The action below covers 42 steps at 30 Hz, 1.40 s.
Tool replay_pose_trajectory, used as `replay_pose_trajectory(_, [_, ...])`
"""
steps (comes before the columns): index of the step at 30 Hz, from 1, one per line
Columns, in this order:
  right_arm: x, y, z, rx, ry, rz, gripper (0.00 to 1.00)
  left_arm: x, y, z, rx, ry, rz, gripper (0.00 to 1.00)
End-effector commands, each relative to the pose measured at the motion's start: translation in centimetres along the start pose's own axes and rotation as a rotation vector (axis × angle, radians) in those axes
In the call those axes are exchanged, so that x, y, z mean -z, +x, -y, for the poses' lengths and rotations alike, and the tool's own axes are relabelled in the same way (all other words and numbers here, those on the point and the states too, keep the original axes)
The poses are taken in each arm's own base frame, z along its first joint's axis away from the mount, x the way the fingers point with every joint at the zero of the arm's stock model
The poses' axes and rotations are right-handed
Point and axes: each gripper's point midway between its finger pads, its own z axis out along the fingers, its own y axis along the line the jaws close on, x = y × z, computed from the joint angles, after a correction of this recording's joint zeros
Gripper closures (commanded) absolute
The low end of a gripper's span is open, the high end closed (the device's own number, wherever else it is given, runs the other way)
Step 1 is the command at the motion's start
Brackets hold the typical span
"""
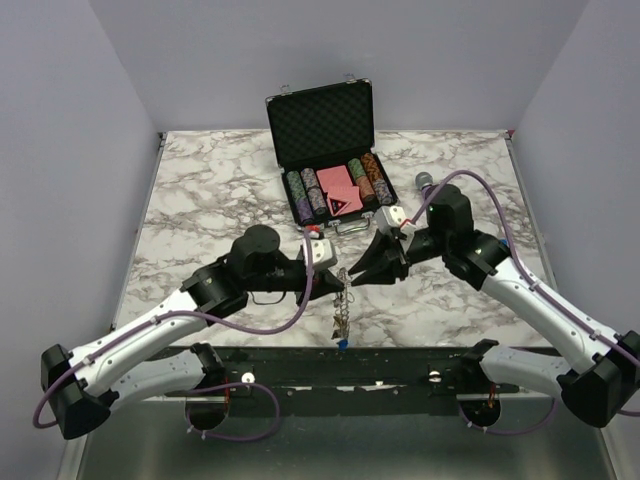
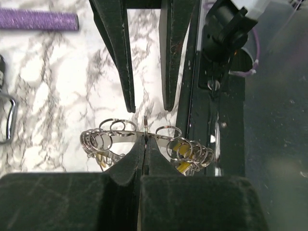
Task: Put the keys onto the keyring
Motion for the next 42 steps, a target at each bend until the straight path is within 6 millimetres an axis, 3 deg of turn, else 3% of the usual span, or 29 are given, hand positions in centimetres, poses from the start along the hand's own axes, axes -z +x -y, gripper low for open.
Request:
replay_pose_trajectory(1, [0.4,1.9,0.2,-0.069,0.011,-0.095,0.65,0.6,0.3,-0.2,0.046,-0.020,-0.127,1.00])
replay_pose_trajectory(11, [0.4,3.0,0.5,-0.109,0.006,-0.140,0.59,0.3,-2.3,-0.7,0.074,-0.025,-0.152,1.00])
replay_pose_trajectory(20, [0.0,2.2,0.9,-0.103,-0.005,-0.110,0.60,-0.3,-2.3,-1.0,0.092,-0.016,-0.189,1.00])
replay_pose_trajectory(24, [-0.2,2.4,0.7,-0.126,-0.015,-0.100,0.65,-0.6,-2.4,-1.0,0.097,-0.012,-0.191,1.00])
replay_pose_trajectory(29, [-0.2,2.7,0.6,-0.141,-0.014,-0.099,0.83,-0.7,-2.5,-1.1,0.103,-0.010,-0.196,1.00])
replay_pose_trajectory(36, [-0.3,3.3,0.8,-0.158,0.004,-0.099,0.78,-0.7,-2.4,-1.0,0.111,-0.008,-0.191,1.00])
replay_pose_trajectory(40, [-0.3,2.9,0.7,-0.148,-0.003,-0.092,0.96,-0.9,-2.3,-0.9,0.120,-0.002,-0.189,1.00])
replay_pose_trajectory(42, [-0.3,2.8,0.5,-0.149,-0.012,-0.086,0.97,-1.1,-2.2,-1.0,0.124,0.000,-0.191,1.00])
